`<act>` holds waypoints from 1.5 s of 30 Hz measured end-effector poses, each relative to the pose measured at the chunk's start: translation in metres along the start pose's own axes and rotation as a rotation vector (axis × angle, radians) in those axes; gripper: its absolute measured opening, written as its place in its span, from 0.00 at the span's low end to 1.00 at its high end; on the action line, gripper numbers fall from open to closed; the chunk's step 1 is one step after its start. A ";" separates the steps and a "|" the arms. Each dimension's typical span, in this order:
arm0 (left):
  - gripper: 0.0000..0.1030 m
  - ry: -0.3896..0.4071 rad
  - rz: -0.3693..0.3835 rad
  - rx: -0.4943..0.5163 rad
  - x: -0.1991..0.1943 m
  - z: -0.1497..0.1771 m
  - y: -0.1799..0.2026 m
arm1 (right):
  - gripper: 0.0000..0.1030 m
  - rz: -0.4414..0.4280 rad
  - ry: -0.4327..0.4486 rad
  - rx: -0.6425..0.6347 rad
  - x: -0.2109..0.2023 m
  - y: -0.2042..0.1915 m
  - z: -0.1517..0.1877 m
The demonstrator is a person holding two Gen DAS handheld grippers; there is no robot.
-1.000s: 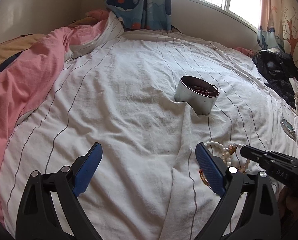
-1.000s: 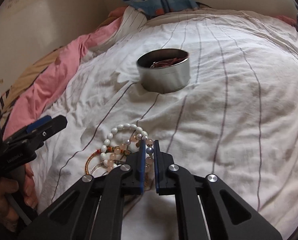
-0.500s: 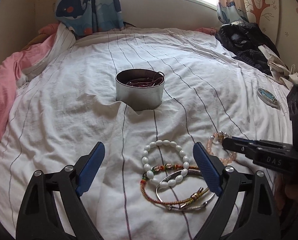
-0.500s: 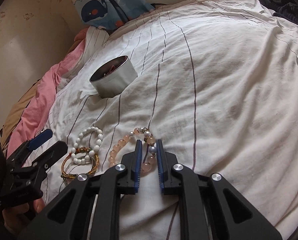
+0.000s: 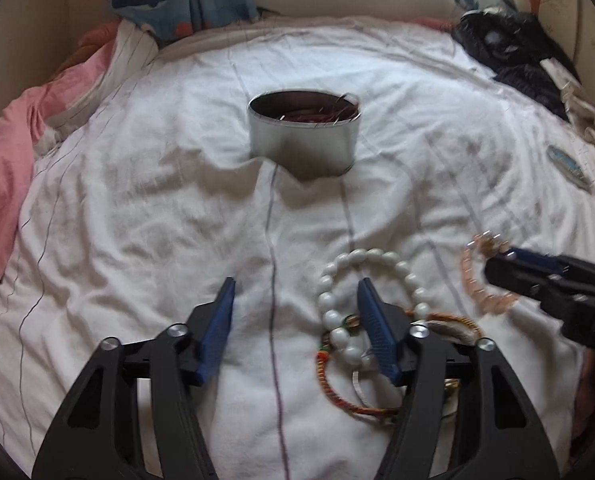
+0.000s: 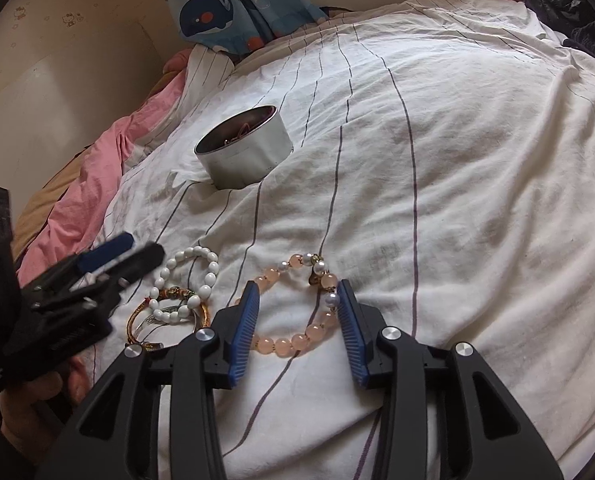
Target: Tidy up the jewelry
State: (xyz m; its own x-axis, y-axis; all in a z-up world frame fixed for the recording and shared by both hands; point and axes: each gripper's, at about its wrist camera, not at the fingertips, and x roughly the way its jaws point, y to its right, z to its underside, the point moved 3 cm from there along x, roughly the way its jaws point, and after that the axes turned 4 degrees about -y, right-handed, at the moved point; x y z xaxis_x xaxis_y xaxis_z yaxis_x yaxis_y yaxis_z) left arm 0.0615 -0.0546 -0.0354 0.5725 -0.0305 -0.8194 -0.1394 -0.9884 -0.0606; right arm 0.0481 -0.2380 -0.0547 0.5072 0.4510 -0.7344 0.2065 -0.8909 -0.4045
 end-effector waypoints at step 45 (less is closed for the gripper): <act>0.07 0.014 -0.021 -0.110 -0.008 0.011 -0.040 | 0.08 0.034 -0.023 -0.052 0.006 -0.008 0.003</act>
State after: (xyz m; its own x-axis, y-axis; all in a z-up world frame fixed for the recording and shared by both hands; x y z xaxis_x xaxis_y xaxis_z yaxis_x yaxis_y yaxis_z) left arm 0.0531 -0.0135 -0.0327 0.5856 -0.0111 -0.8105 -0.0379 -0.9992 -0.0137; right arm 0.0468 -0.2277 -0.0578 0.4955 0.4208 -0.7599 0.2331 -0.9071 -0.3504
